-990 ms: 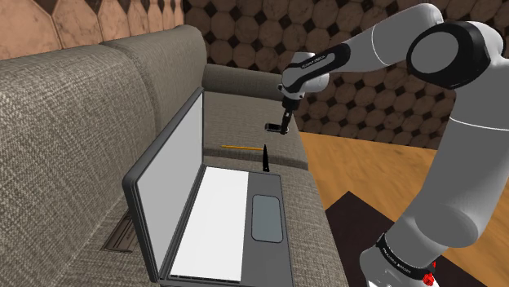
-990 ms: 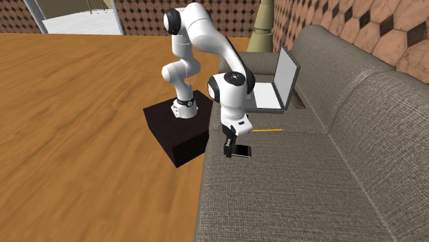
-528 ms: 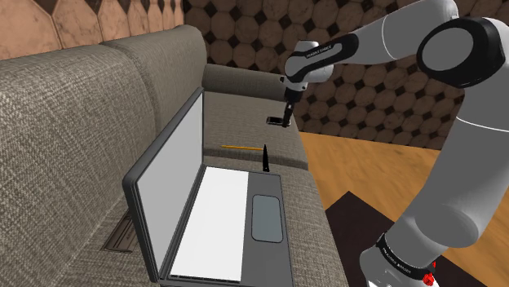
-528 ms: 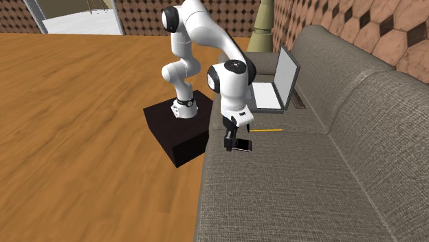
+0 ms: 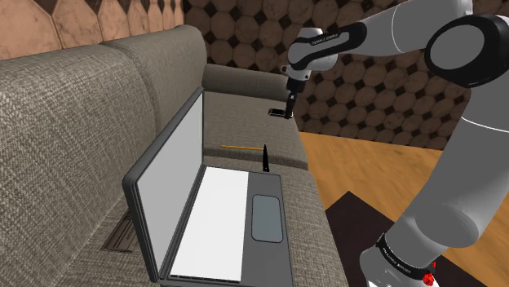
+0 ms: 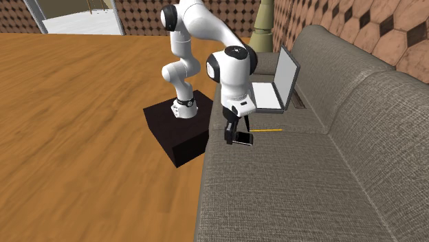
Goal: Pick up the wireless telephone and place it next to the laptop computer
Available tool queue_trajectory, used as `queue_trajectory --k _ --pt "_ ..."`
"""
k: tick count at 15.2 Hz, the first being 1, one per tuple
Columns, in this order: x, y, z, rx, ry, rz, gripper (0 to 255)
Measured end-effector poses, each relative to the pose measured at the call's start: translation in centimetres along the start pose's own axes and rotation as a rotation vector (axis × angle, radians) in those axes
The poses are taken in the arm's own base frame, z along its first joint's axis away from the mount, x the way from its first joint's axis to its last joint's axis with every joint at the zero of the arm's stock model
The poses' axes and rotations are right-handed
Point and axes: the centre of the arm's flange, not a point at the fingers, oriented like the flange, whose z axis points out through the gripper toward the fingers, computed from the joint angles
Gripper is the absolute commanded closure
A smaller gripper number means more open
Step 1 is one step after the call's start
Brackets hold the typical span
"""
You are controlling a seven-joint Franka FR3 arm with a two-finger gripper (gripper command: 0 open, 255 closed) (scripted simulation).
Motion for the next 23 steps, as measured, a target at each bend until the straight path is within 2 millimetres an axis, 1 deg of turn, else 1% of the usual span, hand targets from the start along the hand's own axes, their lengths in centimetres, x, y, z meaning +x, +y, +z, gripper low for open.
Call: queue_trajectory --k 23 --pt "0.4 -0.2 -12.2 0.0 0.0 0.0 255"
